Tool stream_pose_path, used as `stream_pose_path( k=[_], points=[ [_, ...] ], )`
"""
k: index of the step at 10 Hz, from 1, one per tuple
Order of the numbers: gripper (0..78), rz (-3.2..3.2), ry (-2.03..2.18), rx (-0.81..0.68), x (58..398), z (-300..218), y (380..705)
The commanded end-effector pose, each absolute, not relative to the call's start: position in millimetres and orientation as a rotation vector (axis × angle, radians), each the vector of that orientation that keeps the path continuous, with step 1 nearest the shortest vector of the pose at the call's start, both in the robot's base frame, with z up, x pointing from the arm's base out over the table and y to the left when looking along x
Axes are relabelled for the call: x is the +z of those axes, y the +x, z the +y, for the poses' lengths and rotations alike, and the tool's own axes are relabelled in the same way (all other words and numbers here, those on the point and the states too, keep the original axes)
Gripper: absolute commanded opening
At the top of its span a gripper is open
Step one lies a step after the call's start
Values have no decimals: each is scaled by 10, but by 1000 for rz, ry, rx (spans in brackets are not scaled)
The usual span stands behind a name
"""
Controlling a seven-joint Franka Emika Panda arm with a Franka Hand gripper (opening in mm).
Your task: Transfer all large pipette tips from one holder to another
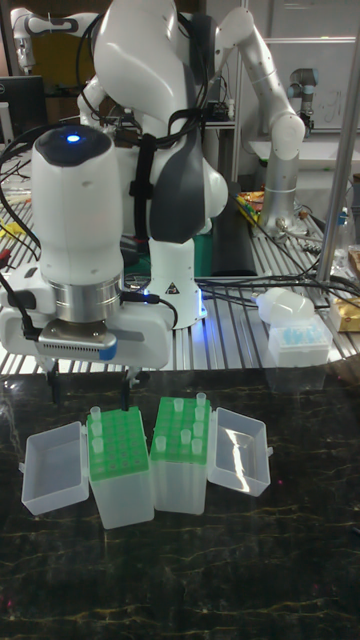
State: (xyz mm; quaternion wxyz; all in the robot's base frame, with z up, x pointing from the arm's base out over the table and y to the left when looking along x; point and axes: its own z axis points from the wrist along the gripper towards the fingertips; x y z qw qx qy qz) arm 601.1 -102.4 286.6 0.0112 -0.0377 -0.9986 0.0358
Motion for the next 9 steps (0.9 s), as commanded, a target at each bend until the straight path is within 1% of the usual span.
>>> stream_pose_path(
  k=[1, 4, 9],
  points=[
    [775, -3075, -363, 105, 2920, -802, 5940],
    [775, -3072, -388, 96, 2921, -792, 5933],
    [775, -3006, -666, 81, 2912, -551, 5862]
  ],
)
